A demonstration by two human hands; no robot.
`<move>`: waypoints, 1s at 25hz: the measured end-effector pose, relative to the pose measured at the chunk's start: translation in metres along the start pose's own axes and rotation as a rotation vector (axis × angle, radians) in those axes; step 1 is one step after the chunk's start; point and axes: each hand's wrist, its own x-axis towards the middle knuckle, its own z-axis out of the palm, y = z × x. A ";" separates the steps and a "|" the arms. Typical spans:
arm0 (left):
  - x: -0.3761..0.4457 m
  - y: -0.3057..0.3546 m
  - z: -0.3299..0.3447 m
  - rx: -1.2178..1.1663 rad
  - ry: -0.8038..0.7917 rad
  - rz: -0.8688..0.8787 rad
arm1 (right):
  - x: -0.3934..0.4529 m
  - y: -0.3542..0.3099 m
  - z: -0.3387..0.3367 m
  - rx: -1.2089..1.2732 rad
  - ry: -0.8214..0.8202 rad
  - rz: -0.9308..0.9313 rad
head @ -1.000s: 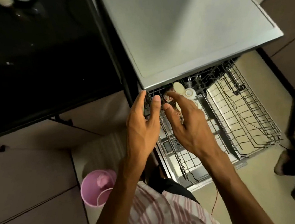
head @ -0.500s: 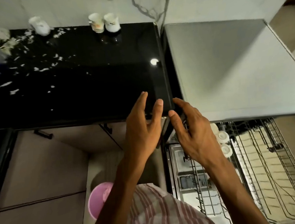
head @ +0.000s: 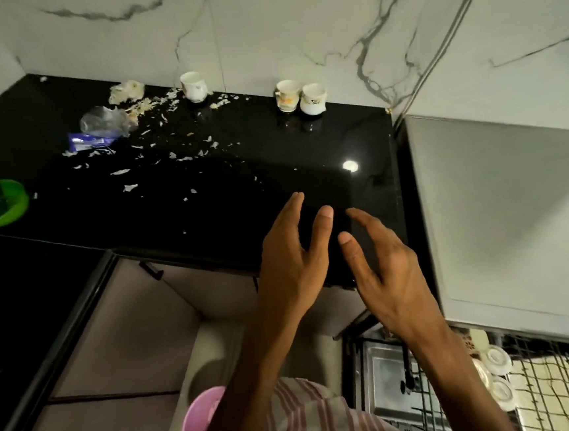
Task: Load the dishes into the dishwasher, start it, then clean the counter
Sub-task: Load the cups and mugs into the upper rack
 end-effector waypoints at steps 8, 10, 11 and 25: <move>0.024 -0.002 0.001 0.005 -0.027 -0.034 | 0.029 0.008 0.005 0.035 0.013 0.001; 0.033 0.001 0.012 0.014 -0.009 -0.033 | 0.042 0.019 -0.002 0.047 -0.007 -0.004; 0.035 0.000 0.013 0.011 -0.010 -0.032 | 0.045 0.021 -0.002 0.038 -0.002 -0.005; 0.098 0.023 0.072 0.046 0.074 -0.115 | 0.130 0.070 -0.042 0.033 -0.115 -0.053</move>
